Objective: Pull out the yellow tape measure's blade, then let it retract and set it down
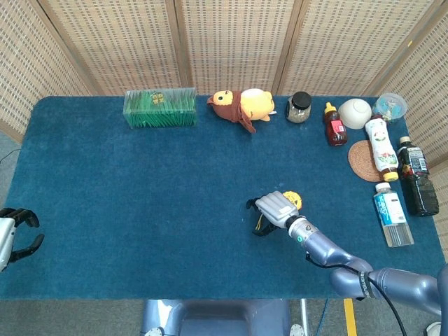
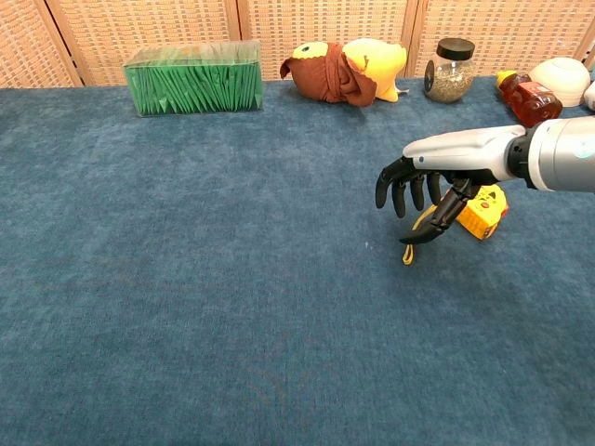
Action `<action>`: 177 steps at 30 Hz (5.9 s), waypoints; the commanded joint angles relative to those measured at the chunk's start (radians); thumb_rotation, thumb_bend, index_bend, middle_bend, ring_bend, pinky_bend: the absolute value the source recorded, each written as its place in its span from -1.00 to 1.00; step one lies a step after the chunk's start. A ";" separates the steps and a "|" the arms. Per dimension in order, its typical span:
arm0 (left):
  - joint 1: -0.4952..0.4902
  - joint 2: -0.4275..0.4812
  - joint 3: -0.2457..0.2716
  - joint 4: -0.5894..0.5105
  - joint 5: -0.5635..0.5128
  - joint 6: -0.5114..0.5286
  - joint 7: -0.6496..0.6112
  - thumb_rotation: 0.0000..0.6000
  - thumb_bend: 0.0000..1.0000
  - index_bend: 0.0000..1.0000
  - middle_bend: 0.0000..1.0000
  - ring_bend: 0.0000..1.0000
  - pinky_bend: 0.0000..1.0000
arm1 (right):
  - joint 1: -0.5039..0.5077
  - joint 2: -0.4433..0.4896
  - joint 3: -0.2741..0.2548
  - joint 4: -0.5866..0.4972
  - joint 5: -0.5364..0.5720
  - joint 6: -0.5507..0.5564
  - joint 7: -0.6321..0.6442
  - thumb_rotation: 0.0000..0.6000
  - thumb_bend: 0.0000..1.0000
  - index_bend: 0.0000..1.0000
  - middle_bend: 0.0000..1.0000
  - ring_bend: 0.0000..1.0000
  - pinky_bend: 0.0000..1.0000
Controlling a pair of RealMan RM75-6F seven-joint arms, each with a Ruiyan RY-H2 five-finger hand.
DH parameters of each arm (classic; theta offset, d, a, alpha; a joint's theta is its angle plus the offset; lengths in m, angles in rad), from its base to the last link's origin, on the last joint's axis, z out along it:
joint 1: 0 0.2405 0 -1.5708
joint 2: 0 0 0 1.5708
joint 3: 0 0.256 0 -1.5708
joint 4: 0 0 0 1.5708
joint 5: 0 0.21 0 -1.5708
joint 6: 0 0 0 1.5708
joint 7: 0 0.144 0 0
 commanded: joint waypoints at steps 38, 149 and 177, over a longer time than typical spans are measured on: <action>-0.035 -0.026 -0.011 -0.032 -0.003 -0.039 0.060 1.00 -0.46 0.03 0.02 -0.24 -0.25 | -0.044 0.105 -0.065 0.146 0.113 -0.015 -0.016 0.29 -0.41 -0.49 -0.24 -0.19 -0.24; -0.108 -0.022 -0.026 -0.046 -0.020 -0.134 0.059 1.00 -0.46 0.03 0.02 -0.24 -0.25 | -0.177 0.067 -0.017 0.079 0.039 0.173 -0.058 0.29 -0.57 0.04 0.13 0.15 0.06; -0.590 -0.180 -0.213 0.020 -0.277 -0.693 -0.103 1.00 -0.46 0.03 0.02 -0.06 0.06 | -0.224 0.229 0.011 -0.298 -0.127 0.303 -0.011 0.30 -0.57 0.04 0.13 0.14 0.08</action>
